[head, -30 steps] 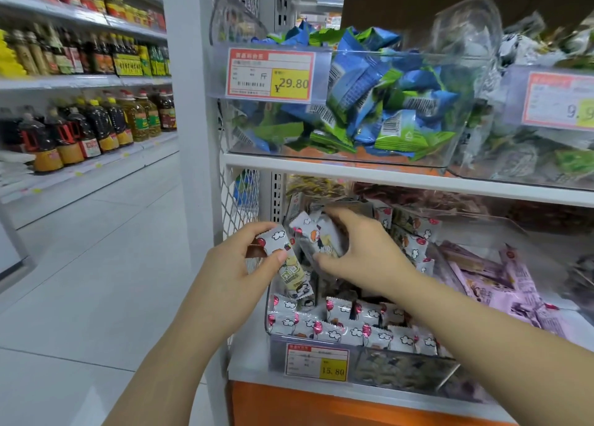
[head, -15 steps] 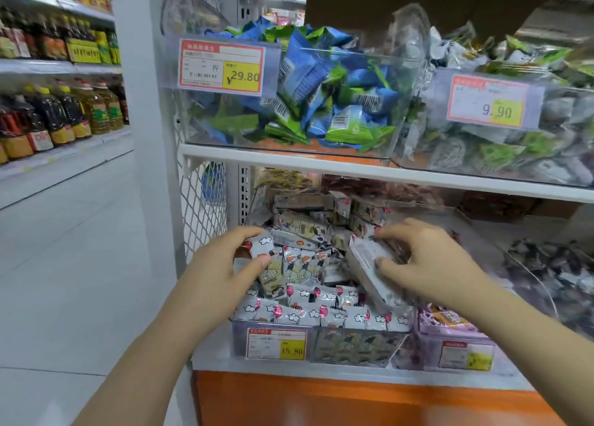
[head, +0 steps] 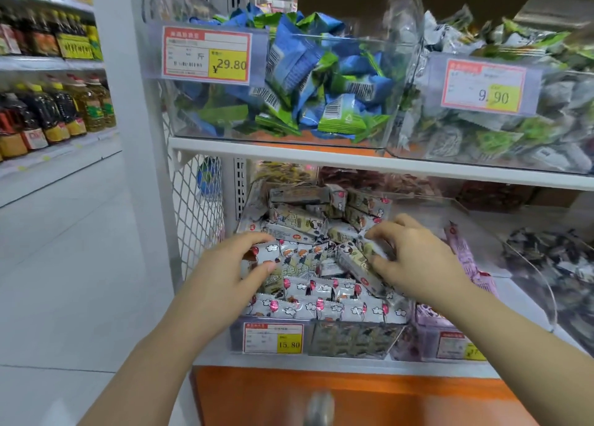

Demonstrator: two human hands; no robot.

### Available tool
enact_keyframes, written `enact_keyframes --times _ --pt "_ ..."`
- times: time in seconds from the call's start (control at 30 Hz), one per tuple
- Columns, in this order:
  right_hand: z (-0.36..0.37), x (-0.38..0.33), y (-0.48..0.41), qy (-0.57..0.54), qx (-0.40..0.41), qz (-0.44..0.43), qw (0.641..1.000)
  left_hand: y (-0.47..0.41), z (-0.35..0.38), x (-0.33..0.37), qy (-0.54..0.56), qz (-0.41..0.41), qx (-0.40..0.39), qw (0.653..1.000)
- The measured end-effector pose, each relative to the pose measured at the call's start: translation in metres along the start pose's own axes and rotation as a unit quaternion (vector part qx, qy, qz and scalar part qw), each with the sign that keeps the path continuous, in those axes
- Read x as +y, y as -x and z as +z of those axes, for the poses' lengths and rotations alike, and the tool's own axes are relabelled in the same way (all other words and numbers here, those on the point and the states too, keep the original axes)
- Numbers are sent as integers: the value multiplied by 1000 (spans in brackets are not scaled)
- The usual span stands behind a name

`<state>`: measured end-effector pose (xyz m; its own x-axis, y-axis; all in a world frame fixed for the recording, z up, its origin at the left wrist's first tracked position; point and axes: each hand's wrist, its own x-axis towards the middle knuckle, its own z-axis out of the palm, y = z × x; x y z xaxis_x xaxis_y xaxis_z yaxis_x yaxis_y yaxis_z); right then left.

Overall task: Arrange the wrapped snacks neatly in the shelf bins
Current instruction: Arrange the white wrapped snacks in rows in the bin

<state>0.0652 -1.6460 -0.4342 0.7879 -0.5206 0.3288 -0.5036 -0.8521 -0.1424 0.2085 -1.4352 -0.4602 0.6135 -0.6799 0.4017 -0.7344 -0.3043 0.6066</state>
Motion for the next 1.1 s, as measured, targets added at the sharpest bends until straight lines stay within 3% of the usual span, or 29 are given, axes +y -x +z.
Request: enact_keyframes --times 0.1,0.27,0.5,0.67,0.83,0.97,1.1 --pt "-2 -3 1 37 0 -13 999 1 1 1 -4 5 0 1000" --pt "-12 1 7 41 -110 -30 993 2 1 -2 4 2 -2 1000" --pt "-4 -2 16 62 -13 -24 998 2 4 0 -4 16 11 1000" --pt "-10 -4 32 10 99 -80 992 13 0 8 -11 78 95 992" --pt "-9 -23 66 -132 88 -117 980 50 1 31 37 145 173 973" --pt "8 -32 104 -238 24 -107 965 96 21 44 107 102 201 968" --pt "63 -26 139 -256 -66 -73 962 150 64 21 129 -25 153 979"
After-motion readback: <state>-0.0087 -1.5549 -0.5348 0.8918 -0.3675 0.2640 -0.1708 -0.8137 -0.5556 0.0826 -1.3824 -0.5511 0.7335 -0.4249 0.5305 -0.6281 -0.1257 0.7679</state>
